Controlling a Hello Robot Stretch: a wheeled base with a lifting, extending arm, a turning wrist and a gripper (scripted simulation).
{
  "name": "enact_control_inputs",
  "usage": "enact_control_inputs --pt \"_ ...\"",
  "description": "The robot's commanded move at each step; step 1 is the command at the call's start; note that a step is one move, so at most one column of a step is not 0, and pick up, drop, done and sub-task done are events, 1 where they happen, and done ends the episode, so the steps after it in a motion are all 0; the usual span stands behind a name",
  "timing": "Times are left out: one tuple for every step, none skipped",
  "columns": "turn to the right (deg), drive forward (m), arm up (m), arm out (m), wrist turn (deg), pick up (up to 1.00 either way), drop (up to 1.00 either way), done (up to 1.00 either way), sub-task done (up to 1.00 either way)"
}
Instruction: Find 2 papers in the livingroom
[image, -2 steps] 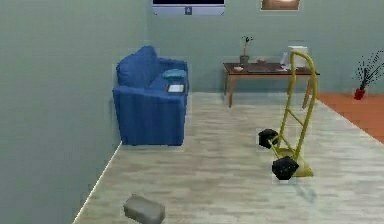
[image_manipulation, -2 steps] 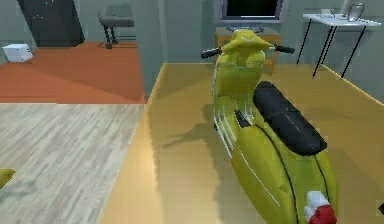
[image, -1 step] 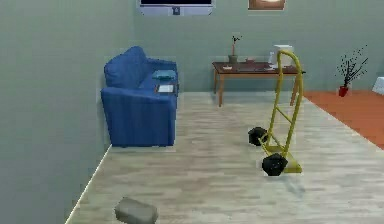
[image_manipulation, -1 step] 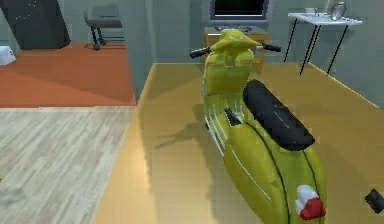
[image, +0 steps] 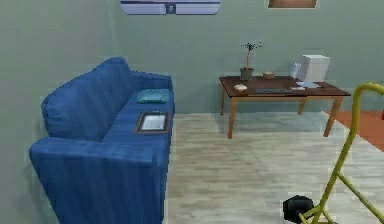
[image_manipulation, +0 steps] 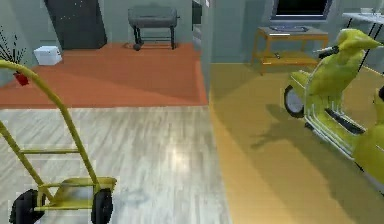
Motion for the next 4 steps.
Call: enact_control_inputs --pt "3.0 0.0 0.0 0.0 0.0 0.0 0.0 0.0 0.0" --pt "45.0 0.0 0.0 0.0 0.0 0.0 0.0 0.0 0.0" --pt "45.0 0.0 0.0 0.0 0.0 0.0 0.0 0.0 0.0" --pt "21.0 0.0 0.0 0.0 0.0 0.0 0.0 0.0 0.0"
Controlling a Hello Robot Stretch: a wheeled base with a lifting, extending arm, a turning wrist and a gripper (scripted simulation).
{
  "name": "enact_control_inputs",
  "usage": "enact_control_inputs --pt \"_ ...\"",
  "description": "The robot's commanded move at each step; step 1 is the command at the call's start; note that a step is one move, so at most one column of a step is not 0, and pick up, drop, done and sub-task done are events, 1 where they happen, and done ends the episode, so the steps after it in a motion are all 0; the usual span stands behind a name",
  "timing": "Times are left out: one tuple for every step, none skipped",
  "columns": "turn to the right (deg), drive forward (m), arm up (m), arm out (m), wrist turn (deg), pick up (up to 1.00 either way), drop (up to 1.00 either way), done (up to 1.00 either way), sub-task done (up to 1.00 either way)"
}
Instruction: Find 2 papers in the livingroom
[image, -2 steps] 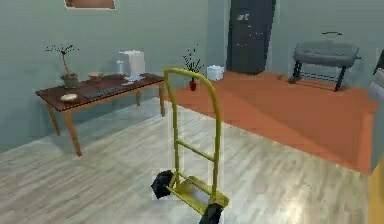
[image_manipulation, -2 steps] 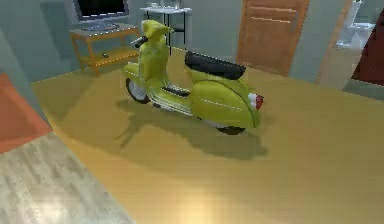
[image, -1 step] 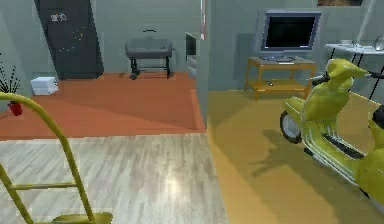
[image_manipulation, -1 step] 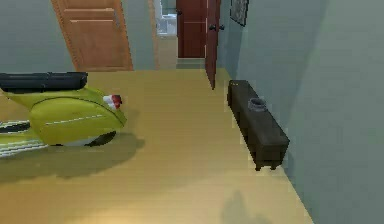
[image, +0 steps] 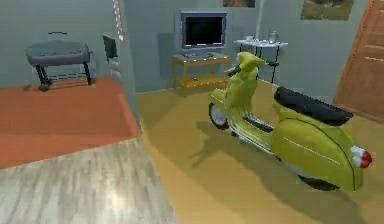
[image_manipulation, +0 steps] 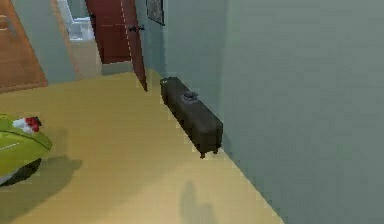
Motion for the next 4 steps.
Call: enact_control_inputs --pt "0.0 0.1 0.0 0.0 0.0 0.0 0.0 0.0 0.0" --pt "-45.0 0.0 0.0 0.0 0.0 0.0 0.0 0.0 0.0" --pt "-30.0 0.0 0.0 0.0 0.0 0.0 0.0 0.0 0.0" --pt "0.0 0.1 0.0 0.0 0.0 0.0 0.0 0.0 0.0"
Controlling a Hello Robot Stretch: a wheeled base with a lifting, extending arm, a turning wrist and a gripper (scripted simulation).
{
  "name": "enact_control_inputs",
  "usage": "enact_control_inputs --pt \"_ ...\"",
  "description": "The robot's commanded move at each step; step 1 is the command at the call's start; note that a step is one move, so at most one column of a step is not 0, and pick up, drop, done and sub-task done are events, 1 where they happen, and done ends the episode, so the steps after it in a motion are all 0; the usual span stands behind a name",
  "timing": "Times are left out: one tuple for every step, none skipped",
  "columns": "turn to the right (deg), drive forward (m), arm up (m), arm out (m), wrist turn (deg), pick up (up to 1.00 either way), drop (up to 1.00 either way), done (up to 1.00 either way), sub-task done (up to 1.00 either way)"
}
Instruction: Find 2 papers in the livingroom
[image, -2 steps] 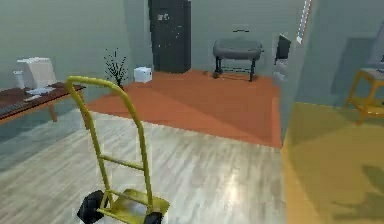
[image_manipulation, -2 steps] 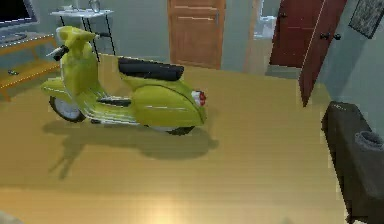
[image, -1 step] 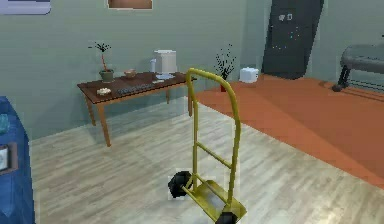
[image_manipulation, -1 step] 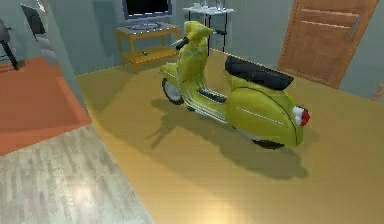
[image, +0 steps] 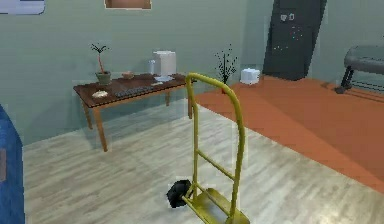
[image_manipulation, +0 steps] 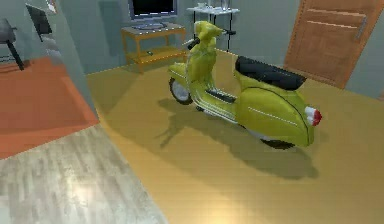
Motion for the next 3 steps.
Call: enact_control_inputs --pt "-45.0 0.0 0.0 0.0 0.0 0.0 0.0 0.0 0.0" --pt "0.0 0.65 0.0 0.0 0.0 0.0 0.0 0.0 0.0" --pt "-21.0 0.0 0.0 0.0 0.0 0.0 0.0 0.0 0.0"
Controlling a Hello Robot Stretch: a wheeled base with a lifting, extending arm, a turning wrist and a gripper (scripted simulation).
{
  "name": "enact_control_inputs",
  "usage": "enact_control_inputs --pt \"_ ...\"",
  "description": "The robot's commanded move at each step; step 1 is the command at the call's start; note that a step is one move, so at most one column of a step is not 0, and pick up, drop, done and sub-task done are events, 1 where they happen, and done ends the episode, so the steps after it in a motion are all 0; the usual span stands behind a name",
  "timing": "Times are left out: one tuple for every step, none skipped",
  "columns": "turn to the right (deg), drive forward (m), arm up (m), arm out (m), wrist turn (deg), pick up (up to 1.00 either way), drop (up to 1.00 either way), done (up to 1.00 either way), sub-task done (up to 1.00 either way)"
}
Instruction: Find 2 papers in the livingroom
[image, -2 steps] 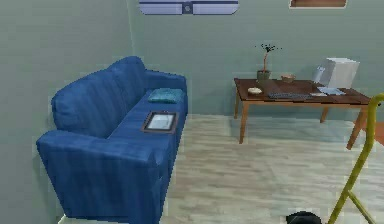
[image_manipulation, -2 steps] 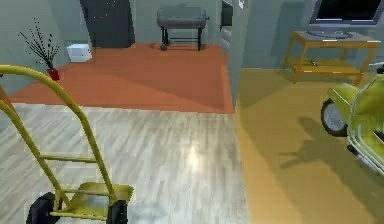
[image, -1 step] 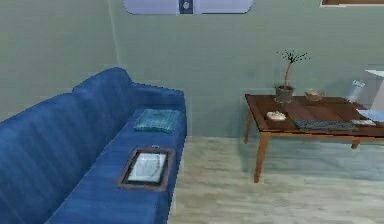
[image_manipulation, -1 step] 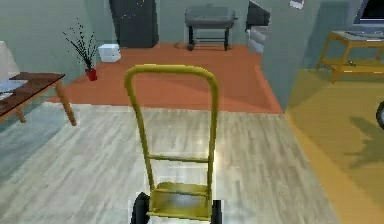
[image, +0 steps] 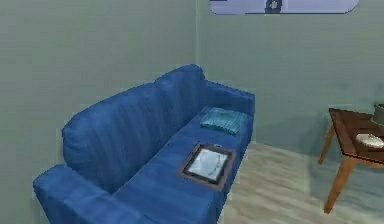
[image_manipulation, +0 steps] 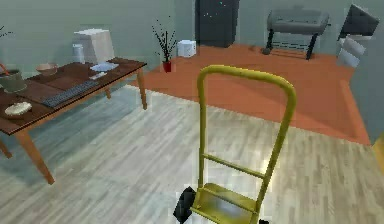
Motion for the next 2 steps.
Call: enact_control_inputs --pt "0.0 0.0 0.0 0.0 0.0 0.0 0.0 0.0 1.0" --pt "45.0 0.0 0.0 0.0 0.0 0.0 0.0 0.0 0.0"
